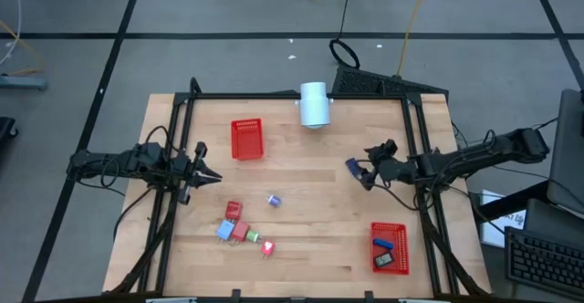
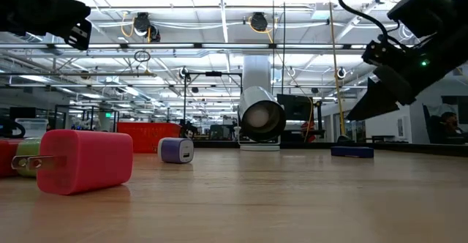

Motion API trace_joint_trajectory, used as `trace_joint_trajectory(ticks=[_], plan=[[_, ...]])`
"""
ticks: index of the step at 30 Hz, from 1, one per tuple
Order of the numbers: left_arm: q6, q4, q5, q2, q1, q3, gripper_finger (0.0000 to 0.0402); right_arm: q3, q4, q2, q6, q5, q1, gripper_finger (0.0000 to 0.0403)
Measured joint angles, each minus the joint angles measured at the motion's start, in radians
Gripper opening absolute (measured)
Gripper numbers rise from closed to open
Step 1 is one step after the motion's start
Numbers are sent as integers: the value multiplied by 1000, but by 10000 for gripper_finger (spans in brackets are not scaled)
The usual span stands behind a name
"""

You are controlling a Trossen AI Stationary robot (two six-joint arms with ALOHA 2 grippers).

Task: Pick & Place Office items
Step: Put the dark blue digital timer into the bottom red bin

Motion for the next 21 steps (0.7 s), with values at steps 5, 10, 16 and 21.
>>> trace_joint_trajectory(ticks=[5,10,16,21], plan=[[0,1,0,0,0,0,42,-2,2,19,62,-53,-3,322],[0,-1,0,0,0,0,42,-1,-1,97,119,-90,-3,322],[0,0,0,0,0,0,42,39,0,220,164,-106,-3,322],[0,0,0,0,0,0,42,86,6,302,224,-106,-17,322]])
